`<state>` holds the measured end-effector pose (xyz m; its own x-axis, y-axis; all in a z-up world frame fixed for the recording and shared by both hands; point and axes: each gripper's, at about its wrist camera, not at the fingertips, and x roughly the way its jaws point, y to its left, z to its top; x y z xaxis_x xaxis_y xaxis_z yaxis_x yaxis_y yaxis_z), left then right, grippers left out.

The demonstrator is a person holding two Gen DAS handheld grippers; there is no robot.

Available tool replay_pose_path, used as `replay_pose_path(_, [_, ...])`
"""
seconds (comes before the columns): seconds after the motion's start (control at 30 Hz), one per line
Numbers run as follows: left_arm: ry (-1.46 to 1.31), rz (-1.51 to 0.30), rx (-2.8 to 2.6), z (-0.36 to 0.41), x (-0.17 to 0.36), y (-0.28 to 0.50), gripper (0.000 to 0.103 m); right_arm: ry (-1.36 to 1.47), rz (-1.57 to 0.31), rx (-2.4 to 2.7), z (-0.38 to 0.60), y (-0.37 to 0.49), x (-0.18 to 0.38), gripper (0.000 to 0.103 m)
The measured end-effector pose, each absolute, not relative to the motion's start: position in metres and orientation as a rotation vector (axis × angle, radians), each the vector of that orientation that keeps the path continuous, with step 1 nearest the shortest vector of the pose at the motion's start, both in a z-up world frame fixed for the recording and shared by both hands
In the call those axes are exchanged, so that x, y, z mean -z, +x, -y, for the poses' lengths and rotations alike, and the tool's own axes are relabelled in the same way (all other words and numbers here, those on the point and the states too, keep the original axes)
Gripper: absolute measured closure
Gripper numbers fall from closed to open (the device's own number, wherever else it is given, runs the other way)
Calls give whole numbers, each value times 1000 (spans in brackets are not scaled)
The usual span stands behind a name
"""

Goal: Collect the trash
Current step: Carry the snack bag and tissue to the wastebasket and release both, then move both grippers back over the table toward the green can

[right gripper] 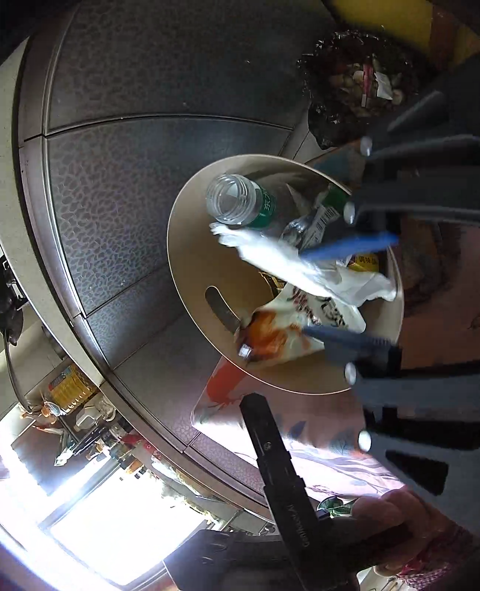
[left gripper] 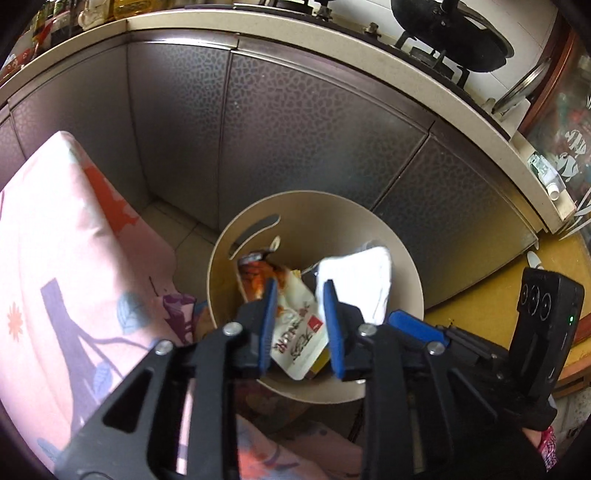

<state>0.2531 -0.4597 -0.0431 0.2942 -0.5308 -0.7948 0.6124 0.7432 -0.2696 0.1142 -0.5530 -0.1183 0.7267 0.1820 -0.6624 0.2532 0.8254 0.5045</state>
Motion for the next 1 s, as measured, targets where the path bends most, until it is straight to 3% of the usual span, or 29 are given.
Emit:
replay_pose_path(0.03, [99,-1013,758,457,44,251,69,609,-760,51,552,113,117,46])
replay_pose_path(0.27, [141,-893,735,418,24,220,68,610,-673,92,530,89,92,46])
replay_pose_path(0.4, [149,-832,675,382,12,194,60,615,-636,83,504,69,74,46])
replay_pose_path(1.0, [103,-733,530,239,-11,105,60,662,-580,119,369,9,44,45])
